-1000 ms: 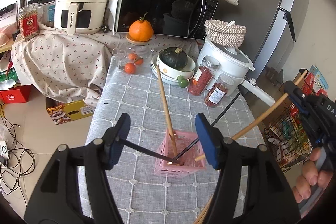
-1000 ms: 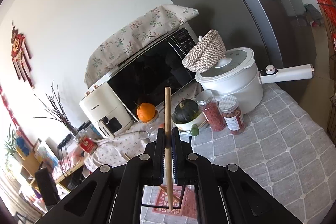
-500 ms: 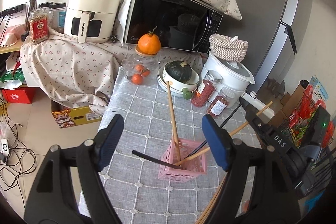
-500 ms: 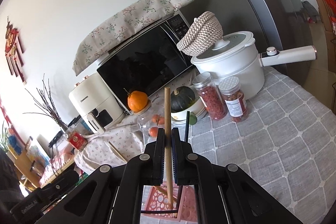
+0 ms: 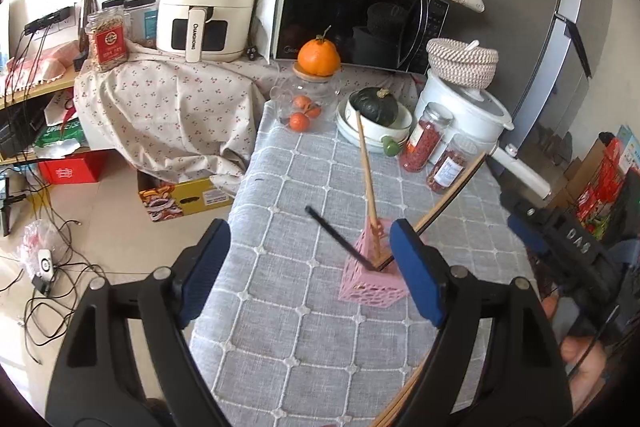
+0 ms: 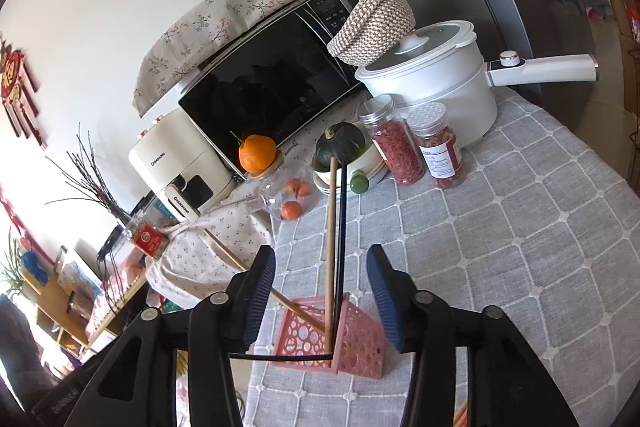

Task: Organize utensils
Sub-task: 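Lower the bamboo chopstick into the basket with the right tool and open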

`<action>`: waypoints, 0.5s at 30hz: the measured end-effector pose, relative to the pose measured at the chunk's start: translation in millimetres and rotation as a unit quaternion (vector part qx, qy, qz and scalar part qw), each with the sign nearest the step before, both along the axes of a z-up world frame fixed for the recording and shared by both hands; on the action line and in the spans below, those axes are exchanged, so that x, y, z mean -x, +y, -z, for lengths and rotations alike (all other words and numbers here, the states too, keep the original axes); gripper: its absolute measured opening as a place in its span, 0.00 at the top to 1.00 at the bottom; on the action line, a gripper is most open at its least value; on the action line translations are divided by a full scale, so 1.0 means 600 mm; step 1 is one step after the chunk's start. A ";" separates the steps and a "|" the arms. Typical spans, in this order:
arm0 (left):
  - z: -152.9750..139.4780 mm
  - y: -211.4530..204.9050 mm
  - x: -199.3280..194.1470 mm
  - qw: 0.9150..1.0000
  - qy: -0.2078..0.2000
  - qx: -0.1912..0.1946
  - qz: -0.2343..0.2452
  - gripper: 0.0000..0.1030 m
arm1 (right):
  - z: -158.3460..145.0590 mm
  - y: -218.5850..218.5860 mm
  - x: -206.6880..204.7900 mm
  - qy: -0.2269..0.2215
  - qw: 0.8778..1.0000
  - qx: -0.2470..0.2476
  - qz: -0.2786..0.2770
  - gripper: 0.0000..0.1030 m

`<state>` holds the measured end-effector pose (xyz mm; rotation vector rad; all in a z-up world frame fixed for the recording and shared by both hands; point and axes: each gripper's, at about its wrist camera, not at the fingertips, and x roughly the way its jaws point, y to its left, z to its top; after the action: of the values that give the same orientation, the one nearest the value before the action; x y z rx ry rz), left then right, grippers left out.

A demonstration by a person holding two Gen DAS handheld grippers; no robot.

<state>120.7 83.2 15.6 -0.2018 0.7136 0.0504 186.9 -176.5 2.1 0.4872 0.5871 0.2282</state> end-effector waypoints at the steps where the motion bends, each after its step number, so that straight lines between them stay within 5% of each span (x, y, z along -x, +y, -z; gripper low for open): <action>1: 0.006 -0.002 0.006 1.000 0.010 -0.001 0.001 0.20 | -0.004 -0.007 0.005 0.006 1.000 0.002 0.001 0.49; 6: 0.038 -0.016 0.031 0.998 0.053 0.021 0.025 0.19 | -0.010 -0.041 0.039 0.048 0.999 0.020 0.002 0.42; 15: 0.094 -0.069 0.034 0.989 0.114 0.006 0.093 0.19 | 0.031 -0.114 0.096 0.142 0.986 0.078 0.029 0.33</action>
<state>100.3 41.6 -40.5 -0.1414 0.9580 -0.1105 129.1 -244.9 -16.5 0.3856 0.8606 0.0556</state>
